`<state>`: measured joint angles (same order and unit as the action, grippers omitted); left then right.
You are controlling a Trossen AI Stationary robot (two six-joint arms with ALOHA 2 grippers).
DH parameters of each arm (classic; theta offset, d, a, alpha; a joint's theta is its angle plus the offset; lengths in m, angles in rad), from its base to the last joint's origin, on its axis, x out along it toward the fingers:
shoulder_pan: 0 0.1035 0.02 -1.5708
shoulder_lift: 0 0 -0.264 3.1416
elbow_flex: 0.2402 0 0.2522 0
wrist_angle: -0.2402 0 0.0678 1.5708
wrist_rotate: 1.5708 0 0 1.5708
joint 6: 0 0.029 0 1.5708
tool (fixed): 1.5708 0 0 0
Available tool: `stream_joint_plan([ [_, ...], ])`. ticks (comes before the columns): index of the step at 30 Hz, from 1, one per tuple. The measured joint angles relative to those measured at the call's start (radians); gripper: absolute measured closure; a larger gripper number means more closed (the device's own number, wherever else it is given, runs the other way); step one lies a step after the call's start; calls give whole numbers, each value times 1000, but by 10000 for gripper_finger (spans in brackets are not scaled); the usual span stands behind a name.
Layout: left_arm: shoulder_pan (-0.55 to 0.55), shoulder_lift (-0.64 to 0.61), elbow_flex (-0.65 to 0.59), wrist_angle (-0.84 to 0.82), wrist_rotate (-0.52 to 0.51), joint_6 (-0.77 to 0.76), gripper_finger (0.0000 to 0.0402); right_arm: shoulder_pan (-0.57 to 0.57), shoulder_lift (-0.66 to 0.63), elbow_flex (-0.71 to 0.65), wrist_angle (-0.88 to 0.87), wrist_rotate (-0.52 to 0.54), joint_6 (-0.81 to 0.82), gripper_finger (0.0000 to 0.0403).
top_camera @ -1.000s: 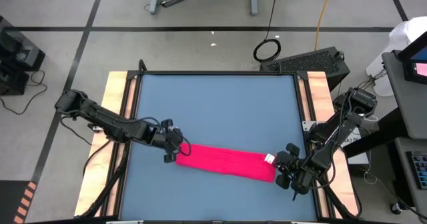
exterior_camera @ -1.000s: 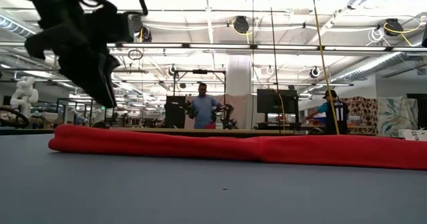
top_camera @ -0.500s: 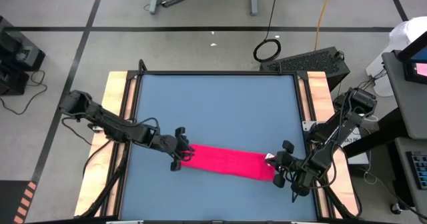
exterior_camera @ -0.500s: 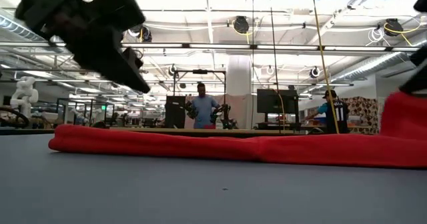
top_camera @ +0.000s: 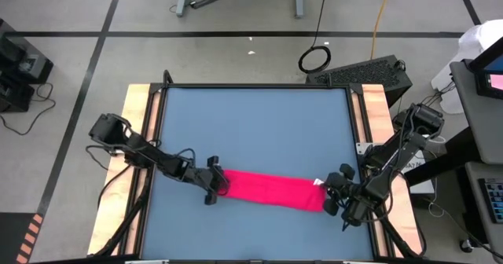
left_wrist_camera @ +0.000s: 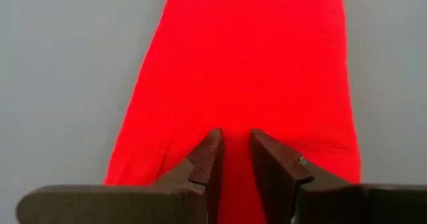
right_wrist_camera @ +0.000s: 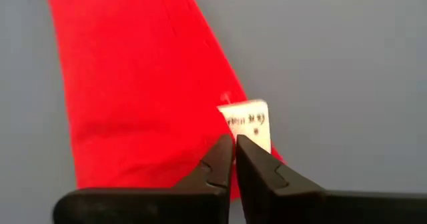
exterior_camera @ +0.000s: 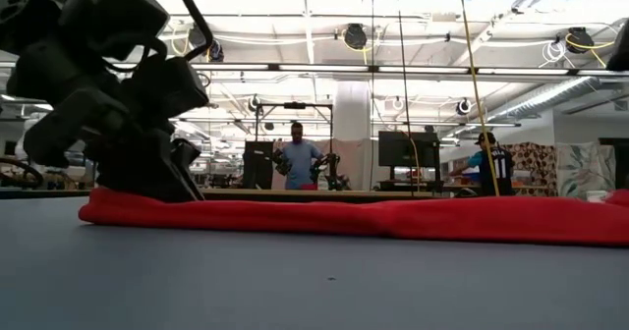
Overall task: Roll towel
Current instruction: Fold the red towel
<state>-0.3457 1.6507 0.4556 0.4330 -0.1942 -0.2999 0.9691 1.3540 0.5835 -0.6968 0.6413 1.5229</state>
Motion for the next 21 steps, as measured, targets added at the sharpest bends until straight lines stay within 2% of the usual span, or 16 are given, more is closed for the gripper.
stream_joint_plan([
  [5,0,-2,0,-11,2,-6,315,2,0,0,-54,-80,44,350],
  [9,1,-6,0,-26,4,5,315,1,0,0,-81,-198,71,319],
  [12,1,-7,0,-40,5,21,315,13,0,0,-83,-220,88,303],
  [14,3,-18,0,-51,8,25,315,32,-1,9,-92,-184,90,297],
  [17,5,-59,-5,-78,7,31,315,71,-6,47,-117,-71,90,298],
  [21,5,-168,-3,-153,-19,60,315,132,-7,67,-56,184,25,309],
])
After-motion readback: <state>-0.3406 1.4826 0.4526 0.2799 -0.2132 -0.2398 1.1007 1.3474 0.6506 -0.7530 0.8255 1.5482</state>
